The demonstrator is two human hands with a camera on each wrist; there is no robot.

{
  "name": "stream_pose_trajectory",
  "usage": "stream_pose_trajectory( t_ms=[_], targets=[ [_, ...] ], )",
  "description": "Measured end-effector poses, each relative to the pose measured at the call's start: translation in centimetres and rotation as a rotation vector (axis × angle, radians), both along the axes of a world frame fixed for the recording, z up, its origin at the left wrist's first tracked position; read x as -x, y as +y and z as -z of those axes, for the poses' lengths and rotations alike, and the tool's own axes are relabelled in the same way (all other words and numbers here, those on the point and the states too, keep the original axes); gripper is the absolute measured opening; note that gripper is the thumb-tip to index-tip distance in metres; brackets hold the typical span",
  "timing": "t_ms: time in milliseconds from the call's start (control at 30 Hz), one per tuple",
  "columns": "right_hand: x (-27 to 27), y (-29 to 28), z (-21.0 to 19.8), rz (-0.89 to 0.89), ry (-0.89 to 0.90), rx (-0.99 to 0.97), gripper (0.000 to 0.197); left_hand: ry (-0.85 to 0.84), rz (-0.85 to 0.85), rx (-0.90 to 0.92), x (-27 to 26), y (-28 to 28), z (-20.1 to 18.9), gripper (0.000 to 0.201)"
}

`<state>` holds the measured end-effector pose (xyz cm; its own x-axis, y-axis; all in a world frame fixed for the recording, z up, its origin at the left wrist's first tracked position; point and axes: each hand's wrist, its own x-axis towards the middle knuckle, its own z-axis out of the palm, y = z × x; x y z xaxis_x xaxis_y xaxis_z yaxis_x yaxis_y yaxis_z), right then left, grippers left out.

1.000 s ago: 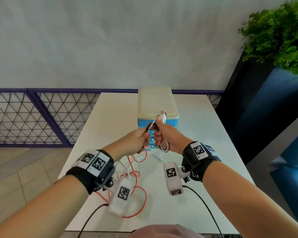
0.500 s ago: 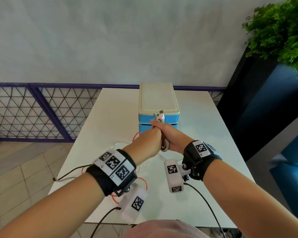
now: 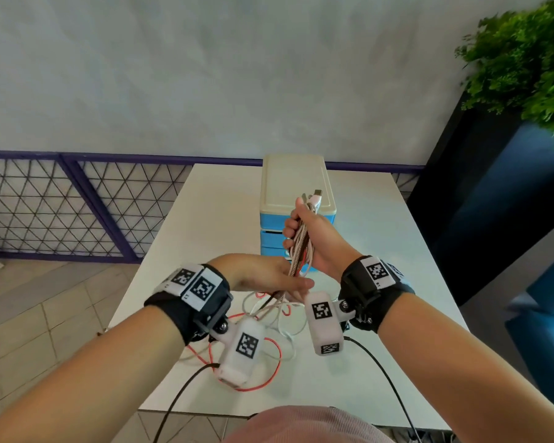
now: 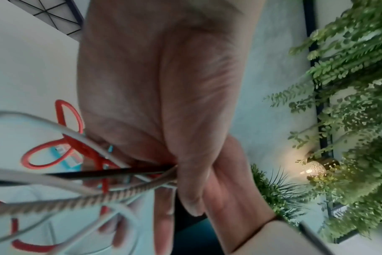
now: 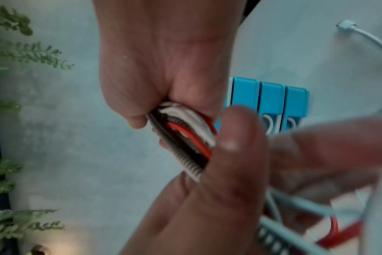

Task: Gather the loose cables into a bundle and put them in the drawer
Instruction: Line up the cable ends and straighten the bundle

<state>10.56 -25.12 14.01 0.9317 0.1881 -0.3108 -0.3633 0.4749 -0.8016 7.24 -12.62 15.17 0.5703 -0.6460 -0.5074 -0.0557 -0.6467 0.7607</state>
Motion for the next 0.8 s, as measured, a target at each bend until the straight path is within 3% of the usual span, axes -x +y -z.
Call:
stream_pose_trajectory(
  t_ms=[133,267,433,600,700,800],
  targets=[
    [-0.2,0.0,-0.5,0.047,0.018,-0.167,0.037,-0.212,-0.075,0.009,0.0,-0.2,1.2,0.036],
    [0.1,0.0,-1.6,0.052,0.032,-0.293,0.041,-0.275,-0.096,0.079,0.1,-0.3,3.1,0.032],
    [-0.1,0.0,-1.7,0.086,-0.006,-0.211,0.038,-0.360,-0.102,0.019,0.1,-0.2,4.7,0.041],
    [-1.3,-2.3,-2.5,0.228,-0.092,-0.222,0.038,-0.398,-0.258,-0.043,-0.2,3.0,6.7,0.023],
    [-1.6,-2.9,-3.2,0.290,-0.138,-0.171,0.038,-0.453,-0.292,-0.165,-0.5,4.5,7.9,0.016],
    [-1.7,-2.8,-3.8,0.352,-0.194,-0.087,0.040,-0.614,-0.272,-0.337,-0.8,5.5,8.7,0.021]
  ],
)
